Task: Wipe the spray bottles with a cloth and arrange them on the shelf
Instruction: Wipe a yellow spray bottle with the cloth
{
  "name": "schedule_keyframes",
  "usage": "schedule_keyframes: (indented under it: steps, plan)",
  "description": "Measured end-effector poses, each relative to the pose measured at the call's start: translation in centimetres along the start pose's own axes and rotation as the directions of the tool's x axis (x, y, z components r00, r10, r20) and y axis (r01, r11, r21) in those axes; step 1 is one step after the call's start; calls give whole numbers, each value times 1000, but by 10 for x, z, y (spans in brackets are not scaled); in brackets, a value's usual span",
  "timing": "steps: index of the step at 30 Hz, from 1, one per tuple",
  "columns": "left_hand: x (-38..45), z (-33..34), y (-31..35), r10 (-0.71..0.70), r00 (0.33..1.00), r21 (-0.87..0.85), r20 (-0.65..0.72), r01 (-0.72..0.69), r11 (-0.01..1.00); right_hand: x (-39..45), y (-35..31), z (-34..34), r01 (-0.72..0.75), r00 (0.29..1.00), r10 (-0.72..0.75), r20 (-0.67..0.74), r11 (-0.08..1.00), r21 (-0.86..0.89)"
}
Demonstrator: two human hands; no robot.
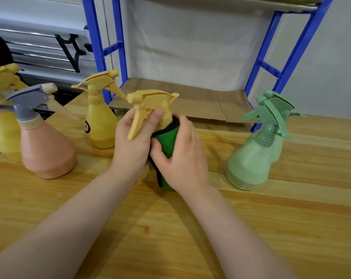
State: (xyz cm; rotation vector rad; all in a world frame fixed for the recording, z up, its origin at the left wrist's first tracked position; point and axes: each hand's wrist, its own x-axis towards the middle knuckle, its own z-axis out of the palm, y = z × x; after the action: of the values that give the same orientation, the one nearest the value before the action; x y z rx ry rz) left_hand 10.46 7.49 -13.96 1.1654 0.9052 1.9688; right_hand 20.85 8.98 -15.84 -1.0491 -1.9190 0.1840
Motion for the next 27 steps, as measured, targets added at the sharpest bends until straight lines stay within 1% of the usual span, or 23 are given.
schedule_keyframes:
  steps: [2,4,9,13,17,21,24,27]
  plan:
    - [3,-2,2,-39,998,-68,-50,36,997,-2,-2,1,3,1000,-3,19,1000,12]
    - [5,-3,3,-64,994,-98,-85,55,994,-2,-2,1,3,999,-3,38,1000,16]
    - [11,-5,4,-91,986,-168,-142,67,984,-2,3,0,-24,995,18,95,998,55]
    - [20,-12,11,-122,959,-267,-257,51,962,-3,5,-1,-80,978,48,202,985,151]
    - [26,-19,15,-181,936,-324,-301,79,943,-3,7,-2,-124,955,55,291,967,225]
    - [26,-19,21,-196,937,-294,-289,108,950,-4,8,-4,-147,945,61,321,956,252]
    - [22,-14,22,-214,951,-197,-223,171,965,-2,7,-6,-134,952,46,303,952,275]
    - [17,-11,18,-242,957,-147,-158,220,965,1,7,-7,-121,958,35,284,949,291]
